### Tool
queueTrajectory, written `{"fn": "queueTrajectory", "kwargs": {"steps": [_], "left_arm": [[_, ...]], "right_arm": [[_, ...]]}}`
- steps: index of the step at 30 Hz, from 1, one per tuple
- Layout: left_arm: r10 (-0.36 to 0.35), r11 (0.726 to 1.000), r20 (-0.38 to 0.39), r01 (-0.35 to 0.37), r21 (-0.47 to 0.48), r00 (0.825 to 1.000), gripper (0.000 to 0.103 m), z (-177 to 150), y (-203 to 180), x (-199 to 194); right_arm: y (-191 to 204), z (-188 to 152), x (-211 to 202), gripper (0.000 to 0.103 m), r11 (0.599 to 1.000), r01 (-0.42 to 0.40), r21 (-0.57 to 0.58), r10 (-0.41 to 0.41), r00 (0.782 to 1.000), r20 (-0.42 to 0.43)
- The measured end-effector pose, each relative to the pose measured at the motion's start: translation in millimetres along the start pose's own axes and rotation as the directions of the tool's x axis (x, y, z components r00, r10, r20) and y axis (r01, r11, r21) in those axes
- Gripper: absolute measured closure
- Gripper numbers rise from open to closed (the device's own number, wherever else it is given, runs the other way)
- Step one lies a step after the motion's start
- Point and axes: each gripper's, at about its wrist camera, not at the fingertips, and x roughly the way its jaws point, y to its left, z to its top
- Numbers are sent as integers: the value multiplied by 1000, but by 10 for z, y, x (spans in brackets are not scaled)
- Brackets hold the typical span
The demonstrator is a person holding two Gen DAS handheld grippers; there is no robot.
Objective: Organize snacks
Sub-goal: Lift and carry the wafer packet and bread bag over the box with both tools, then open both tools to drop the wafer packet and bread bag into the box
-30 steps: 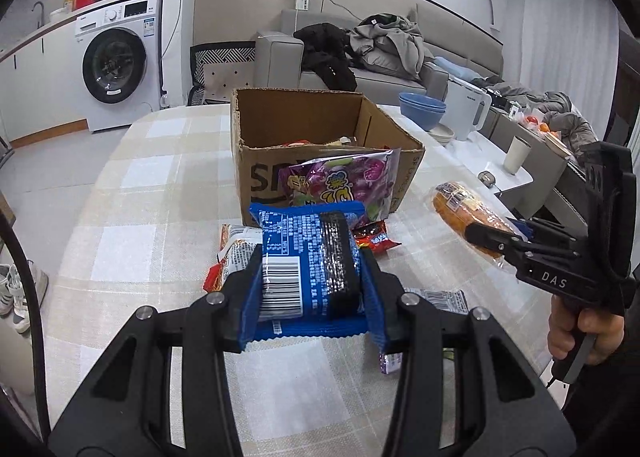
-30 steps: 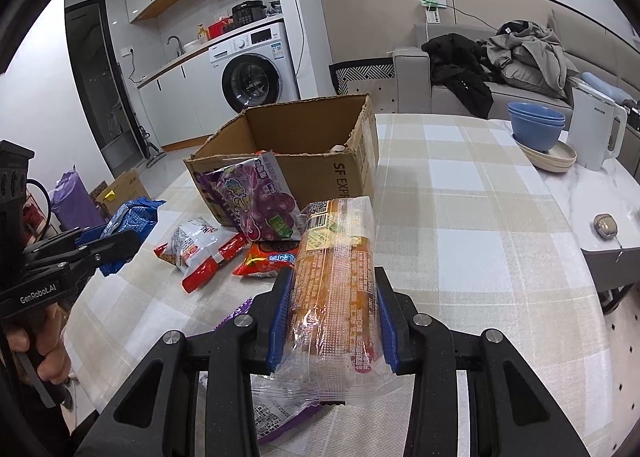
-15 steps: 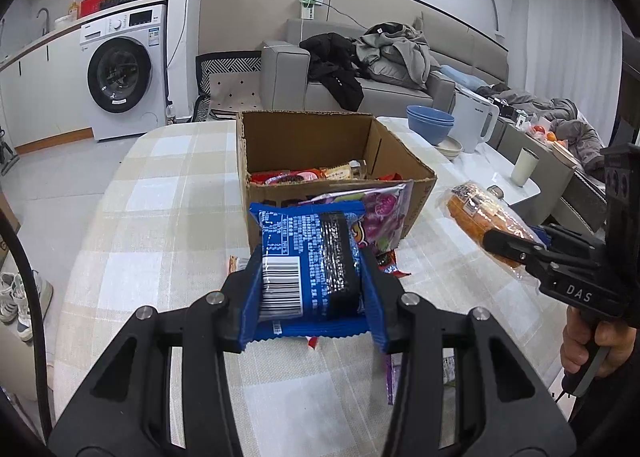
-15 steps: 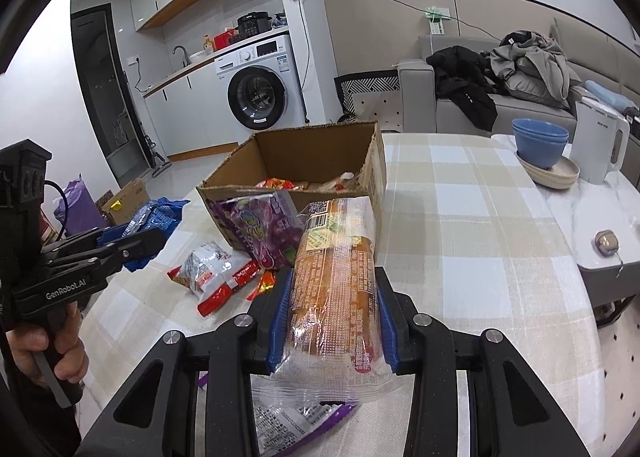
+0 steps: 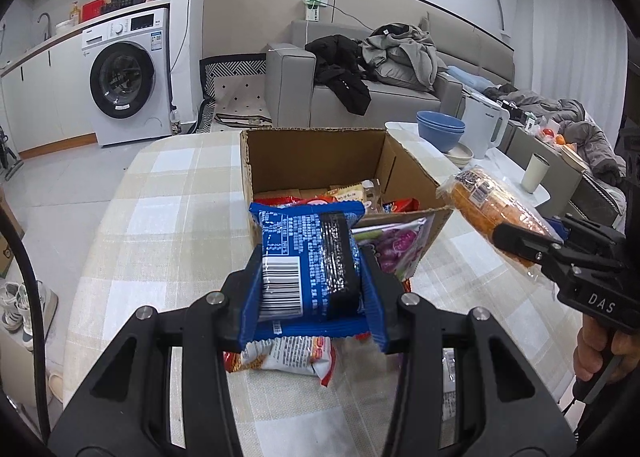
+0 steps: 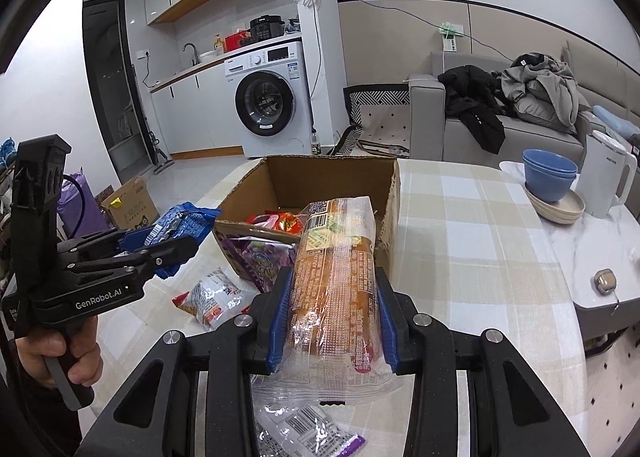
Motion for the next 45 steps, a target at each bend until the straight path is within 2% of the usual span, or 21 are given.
{"fn": "queueTrajectory", "kwargs": {"steps": [19,31,45], "left_arm": [[10,1000,-13,-10,16,1000,62,438,15,506],[38,999,-47,-38,7,998,62,571,65,961],[27,1000,-72,-27,0,997,62,609,158,1336]], "right_arm": [[40,413,372,65,1000,-1,-14,1,1000,-30],[3,594,738,65,1000,0,2,0,997,-76],[42,679,1175,65,999,31,23,-28,994,-104]]}}
